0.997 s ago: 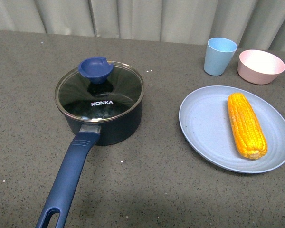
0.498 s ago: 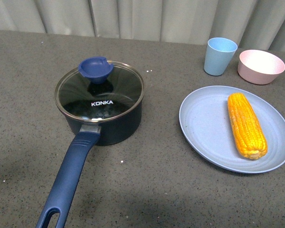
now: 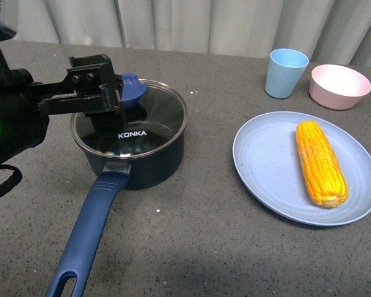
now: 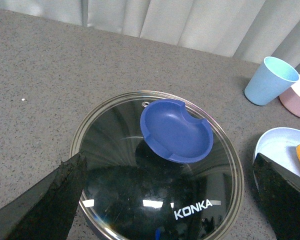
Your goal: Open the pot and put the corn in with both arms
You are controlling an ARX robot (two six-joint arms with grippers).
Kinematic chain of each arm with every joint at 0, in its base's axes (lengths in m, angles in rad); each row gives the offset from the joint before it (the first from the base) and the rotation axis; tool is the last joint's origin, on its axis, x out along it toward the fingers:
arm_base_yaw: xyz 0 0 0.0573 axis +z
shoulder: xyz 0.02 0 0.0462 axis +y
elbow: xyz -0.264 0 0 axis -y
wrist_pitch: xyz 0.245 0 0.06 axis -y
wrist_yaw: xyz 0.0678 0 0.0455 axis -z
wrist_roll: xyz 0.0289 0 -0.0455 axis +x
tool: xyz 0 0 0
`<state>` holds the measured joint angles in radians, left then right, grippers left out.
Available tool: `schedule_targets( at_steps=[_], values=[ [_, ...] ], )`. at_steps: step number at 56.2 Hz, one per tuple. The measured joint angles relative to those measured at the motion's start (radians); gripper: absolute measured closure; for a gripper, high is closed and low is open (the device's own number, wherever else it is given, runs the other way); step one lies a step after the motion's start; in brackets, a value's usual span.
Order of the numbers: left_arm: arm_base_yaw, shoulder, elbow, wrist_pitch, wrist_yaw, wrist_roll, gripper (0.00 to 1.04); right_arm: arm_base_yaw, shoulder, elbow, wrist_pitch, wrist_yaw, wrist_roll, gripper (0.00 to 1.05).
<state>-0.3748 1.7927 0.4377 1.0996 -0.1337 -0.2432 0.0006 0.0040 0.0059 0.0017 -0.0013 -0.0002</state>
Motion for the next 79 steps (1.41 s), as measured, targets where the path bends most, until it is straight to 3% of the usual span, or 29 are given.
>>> schedule_targets(
  at_steps=[16,52,64,79],
  values=[
    [-0.035,0.148,0.120,0.031,0.015,0.062,0.07,0.000,0.000,0.000,0.000,0.000,0.000,0.09],
    [-0.004,0.298,0.246,0.031,0.048,0.110,0.07,0.000,0.000,0.000,0.000,0.000,0.000,0.09],
    [0.002,0.298,0.247,0.034,0.052,0.108,0.42,0.000,0.000,0.000,0.000,0.000,0.000,0.09],
    [0.008,0.257,0.235,0.033,0.056,0.089,0.45,0.000,0.000,0.000,0.000,0.000,0.000,0.09]
  ],
)
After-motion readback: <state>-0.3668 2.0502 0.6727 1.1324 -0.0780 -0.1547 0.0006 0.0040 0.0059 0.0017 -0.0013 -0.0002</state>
